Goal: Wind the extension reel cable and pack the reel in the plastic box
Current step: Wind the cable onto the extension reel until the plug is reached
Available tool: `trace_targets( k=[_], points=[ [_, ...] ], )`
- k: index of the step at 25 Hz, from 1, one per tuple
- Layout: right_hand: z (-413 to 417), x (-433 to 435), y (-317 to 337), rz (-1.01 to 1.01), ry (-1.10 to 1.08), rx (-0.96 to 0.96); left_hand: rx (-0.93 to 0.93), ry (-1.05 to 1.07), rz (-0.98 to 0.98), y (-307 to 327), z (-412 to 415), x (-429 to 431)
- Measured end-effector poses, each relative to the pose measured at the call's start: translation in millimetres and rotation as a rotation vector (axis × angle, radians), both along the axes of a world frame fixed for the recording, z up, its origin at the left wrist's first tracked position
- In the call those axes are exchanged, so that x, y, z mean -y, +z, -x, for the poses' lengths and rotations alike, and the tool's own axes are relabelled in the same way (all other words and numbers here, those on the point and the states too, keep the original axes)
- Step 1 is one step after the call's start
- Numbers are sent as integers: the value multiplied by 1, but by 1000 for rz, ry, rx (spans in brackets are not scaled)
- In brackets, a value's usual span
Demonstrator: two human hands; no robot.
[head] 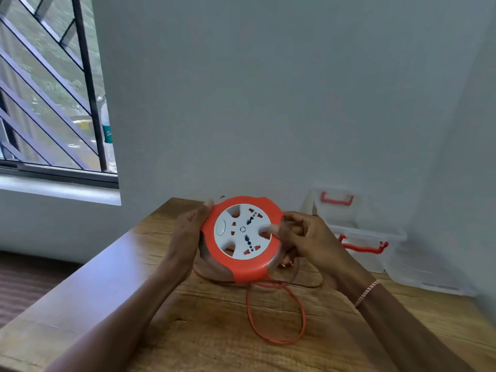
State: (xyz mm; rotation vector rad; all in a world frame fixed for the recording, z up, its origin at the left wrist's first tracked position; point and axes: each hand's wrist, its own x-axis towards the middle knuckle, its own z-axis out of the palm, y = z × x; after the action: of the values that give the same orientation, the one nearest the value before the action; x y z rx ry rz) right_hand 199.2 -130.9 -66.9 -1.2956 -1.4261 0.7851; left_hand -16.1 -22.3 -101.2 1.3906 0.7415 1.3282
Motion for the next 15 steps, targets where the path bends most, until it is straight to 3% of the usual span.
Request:
trace_targets(
  k=[6,9,10,12,14,15],
  points=[
    [6,-2,-10,-39,-100,-144,-116,39,-124,-10,-9,13],
    [6,-4,-9,-22,-121,-46,-113,77,-130,-7,-10,14],
    [4,-3,-6,-76,-177,119,-114,88,-139,-6,-9,14],
    [-3,-2,8,-329,-340,637,-111,96,-166,-6,-6,14],
    [-1,2,25,-549,-308,1012,-110,100,-188,-6,-5,13],
    [5,5,33,-558,-260,1133,-118,109,-197,-6,-5,13]
  ],
)
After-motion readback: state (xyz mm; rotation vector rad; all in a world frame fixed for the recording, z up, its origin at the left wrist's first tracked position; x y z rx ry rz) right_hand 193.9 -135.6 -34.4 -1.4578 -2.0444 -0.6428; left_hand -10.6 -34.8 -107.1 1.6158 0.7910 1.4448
